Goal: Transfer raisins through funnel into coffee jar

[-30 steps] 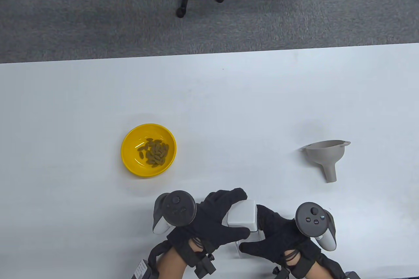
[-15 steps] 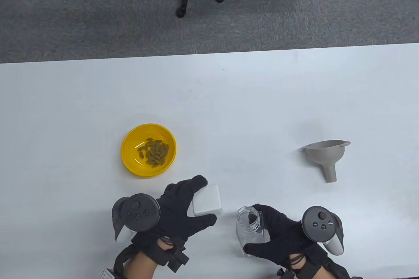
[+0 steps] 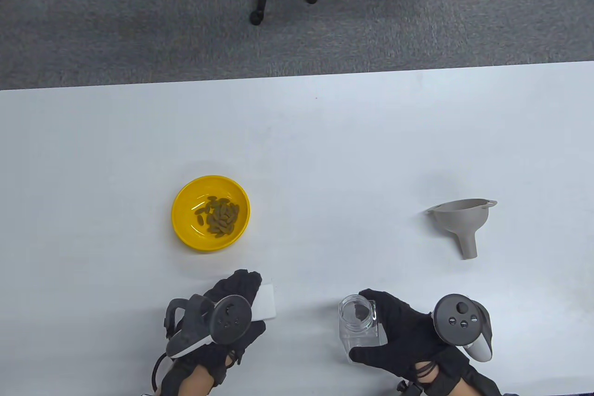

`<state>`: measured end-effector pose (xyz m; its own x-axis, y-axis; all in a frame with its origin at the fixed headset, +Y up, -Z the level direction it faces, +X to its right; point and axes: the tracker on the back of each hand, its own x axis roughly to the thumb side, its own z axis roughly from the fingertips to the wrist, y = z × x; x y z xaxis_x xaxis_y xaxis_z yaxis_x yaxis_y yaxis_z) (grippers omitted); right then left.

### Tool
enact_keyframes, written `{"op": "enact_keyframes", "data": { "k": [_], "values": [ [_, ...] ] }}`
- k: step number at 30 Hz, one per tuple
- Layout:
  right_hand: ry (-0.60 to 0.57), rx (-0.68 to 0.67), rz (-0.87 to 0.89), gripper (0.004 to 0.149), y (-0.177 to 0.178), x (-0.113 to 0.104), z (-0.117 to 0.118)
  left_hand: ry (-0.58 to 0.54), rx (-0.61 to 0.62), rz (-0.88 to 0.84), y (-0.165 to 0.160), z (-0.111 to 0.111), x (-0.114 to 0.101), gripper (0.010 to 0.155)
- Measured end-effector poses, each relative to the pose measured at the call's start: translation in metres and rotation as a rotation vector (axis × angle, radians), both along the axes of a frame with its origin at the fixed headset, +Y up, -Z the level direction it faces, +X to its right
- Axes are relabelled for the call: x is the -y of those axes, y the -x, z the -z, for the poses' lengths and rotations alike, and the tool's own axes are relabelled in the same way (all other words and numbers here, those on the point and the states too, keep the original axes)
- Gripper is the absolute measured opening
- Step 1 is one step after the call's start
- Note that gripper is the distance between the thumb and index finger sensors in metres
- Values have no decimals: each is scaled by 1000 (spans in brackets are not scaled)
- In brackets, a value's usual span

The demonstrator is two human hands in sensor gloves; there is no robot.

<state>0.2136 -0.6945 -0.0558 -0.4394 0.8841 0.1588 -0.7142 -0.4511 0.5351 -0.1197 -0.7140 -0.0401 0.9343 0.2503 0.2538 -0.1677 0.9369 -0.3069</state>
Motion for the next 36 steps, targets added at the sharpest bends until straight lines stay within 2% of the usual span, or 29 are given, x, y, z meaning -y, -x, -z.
{"op": "enact_keyframes", "data": {
  "k": [6,10,13,15,17,22,27,32,36],
  "values": [
    [-1,-15,10,95,0,1,0,-5,70,89,-22,-5,19,94],
    [0,-21,3,94,1,1,0,-3,55,86,-20,-7,21,93],
    [-3,-26,1,95,1,2,0,-21,43,54,-11,-10,11,98],
    [-6,-26,3,95,1,1,-1,-61,58,27,-2,-12,-1,92],
    [-8,-26,2,95,1,1,-1,-104,71,75,9,-17,-11,87],
    [-12,-22,-7,95,1,2,0,-253,-27,250,44,-34,-27,80],
    [-18,-20,-17,95,2,2,0,-375,-193,420,77,-49,-24,78],
    [-18,-15,-28,95,2,3,0,-386,-259,403,96,-54,-10,80],
    [-14,-18,-17,92,2,5,2,-409,-252,398,97,-53,-1,81]
  ]
}}
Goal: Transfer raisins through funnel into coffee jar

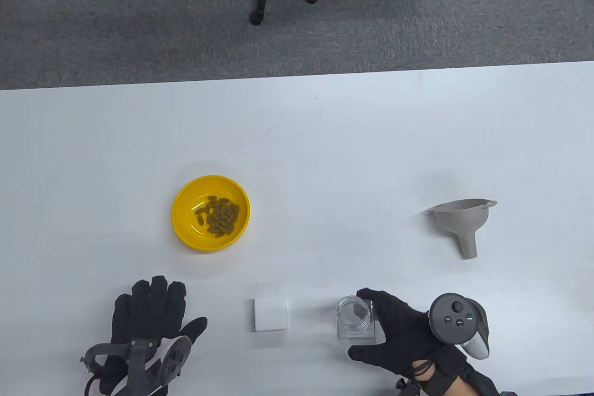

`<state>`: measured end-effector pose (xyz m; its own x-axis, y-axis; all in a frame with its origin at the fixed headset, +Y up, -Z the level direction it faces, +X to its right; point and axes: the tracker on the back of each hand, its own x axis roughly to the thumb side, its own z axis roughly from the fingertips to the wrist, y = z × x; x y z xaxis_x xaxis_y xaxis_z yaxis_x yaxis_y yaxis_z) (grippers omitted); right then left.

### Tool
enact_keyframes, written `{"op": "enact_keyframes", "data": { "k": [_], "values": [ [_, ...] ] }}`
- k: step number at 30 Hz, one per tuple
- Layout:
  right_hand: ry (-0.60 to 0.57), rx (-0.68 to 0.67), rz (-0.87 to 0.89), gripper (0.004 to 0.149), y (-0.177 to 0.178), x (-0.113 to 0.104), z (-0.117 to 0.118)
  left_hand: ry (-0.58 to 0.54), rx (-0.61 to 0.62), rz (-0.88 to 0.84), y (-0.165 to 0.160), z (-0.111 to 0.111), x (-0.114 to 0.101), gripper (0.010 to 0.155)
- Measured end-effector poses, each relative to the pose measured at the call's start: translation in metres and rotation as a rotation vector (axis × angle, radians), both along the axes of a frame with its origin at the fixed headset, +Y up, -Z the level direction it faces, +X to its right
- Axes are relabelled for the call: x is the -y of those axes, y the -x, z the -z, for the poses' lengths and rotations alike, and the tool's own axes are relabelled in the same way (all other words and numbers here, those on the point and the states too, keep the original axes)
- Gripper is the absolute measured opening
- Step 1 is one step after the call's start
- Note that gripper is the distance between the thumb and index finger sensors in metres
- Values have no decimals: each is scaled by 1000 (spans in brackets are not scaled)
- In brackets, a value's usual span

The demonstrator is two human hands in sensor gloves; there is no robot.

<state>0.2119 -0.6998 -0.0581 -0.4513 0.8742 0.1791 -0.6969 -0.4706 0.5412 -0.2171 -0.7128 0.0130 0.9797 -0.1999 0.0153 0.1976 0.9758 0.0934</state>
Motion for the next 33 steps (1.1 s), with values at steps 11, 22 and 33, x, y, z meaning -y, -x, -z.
{"op": "enact_keyframes", "data": {
  "k": [11,22,33],
  "values": [
    [14,-4,-4,89,1,8,11,39,28,-56,3,5,4,85],
    [-88,100,-76,89,-9,1,21,66,31,-63,2,5,6,84],
    [-45,148,-93,89,-15,8,42,97,28,-80,2,9,7,84]
  ]
}}
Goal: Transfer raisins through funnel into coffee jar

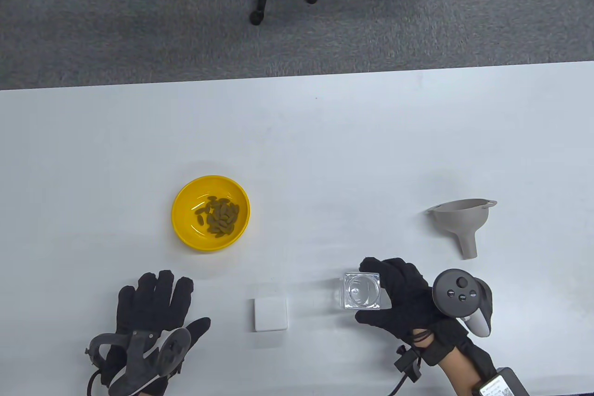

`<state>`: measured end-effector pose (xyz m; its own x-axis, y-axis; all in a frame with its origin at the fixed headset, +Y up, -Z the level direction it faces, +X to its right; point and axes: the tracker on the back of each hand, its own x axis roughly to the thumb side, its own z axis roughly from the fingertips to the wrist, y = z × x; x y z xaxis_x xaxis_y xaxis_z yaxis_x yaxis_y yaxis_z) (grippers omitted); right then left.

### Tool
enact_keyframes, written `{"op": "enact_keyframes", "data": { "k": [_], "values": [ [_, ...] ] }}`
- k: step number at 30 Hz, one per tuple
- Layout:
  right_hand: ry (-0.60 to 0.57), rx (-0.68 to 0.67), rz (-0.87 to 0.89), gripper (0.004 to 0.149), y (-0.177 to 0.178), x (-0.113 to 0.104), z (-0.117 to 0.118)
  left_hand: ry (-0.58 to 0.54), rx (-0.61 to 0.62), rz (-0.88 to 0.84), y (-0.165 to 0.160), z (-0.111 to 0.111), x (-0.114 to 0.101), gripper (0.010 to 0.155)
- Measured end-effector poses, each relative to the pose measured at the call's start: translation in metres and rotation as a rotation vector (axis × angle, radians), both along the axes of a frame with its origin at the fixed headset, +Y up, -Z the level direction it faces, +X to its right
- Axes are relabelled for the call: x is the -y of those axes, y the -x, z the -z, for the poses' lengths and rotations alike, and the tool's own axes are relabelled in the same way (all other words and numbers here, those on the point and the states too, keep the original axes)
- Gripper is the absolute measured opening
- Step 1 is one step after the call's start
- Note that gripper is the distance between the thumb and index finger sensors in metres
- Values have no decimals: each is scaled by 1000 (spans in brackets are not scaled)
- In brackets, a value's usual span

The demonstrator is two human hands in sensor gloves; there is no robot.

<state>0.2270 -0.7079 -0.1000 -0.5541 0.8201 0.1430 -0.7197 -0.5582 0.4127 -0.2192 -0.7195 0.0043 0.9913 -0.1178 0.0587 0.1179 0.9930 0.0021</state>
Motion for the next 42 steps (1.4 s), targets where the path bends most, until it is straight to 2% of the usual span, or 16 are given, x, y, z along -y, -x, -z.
{"op": "enact_keyframes", "data": {
  "k": [8,23,30,32,35,37,38,42],
  "values": [
    [42,48,-8,88,-3,5,17,48,28,-5,-3,10,4,84],
    [167,-8,-129,87,26,19,48,64,41,-15,-6,9,2,84],
    [122,7,-163,90,28,13,50,71,41,-26,-4,8,2,85],
    [128,29,-172,90,23,7,48,75,40,-32,-3,8,2,85],
    [101,90,-233,87,5,-14,46,71,43,-39,-3,7,1,85],
    [35,175,-260,84,-15,-38,49,67,46,-43,-4,6,1,85],
    [20,192,-264,83,-19,-43,50,66,47,-43,-4,6,1,84],
    [-68,414,-350,77,-63,-82,64,57,47,-42,-5,6,0,84]
  ]
}}
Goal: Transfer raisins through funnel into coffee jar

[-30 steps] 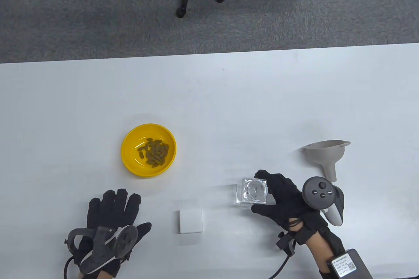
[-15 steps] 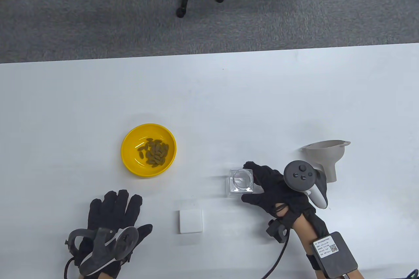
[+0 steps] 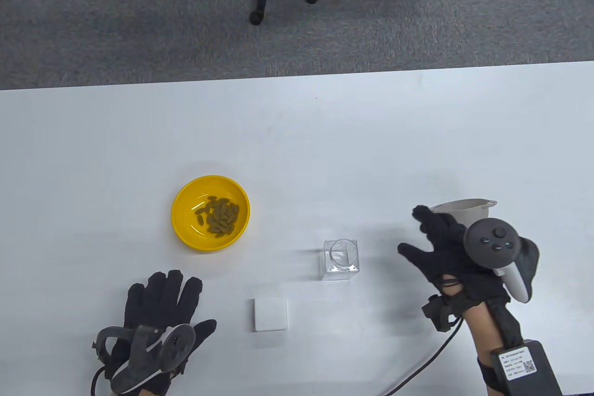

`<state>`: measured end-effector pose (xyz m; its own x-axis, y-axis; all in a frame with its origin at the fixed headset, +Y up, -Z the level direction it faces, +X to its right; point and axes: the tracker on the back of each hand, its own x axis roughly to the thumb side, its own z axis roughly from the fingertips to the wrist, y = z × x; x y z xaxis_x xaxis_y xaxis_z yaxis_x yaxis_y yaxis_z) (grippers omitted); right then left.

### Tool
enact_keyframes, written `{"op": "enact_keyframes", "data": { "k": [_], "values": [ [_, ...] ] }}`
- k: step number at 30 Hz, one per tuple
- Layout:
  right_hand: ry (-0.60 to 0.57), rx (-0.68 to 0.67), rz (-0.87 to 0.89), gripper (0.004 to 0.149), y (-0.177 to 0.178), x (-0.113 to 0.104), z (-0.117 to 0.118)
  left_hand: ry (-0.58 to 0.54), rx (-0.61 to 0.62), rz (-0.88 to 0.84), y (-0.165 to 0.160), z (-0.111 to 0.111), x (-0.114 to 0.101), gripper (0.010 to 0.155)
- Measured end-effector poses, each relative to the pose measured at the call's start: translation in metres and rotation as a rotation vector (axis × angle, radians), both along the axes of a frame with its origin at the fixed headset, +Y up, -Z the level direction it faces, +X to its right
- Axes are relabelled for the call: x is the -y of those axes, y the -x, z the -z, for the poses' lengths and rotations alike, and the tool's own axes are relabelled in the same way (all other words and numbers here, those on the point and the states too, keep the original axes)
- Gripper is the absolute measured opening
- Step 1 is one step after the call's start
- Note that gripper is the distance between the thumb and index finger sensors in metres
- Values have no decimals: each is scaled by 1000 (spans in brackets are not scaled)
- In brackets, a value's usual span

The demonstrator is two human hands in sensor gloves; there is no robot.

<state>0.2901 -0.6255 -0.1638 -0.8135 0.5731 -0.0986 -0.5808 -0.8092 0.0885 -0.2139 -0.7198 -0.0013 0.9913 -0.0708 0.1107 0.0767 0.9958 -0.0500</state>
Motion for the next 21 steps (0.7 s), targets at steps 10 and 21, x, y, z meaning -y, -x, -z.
{"op": "enact_keyframes", "data": {
  "k": [10,21],
  "values": [
    [157,503,-306,86,-53,-3,31,1,-16,-29,1,-1,0,84],
    [343,647,-97,100,-63,45,49,-2,-16,-56,2,0,-2,83]
  ]
}}
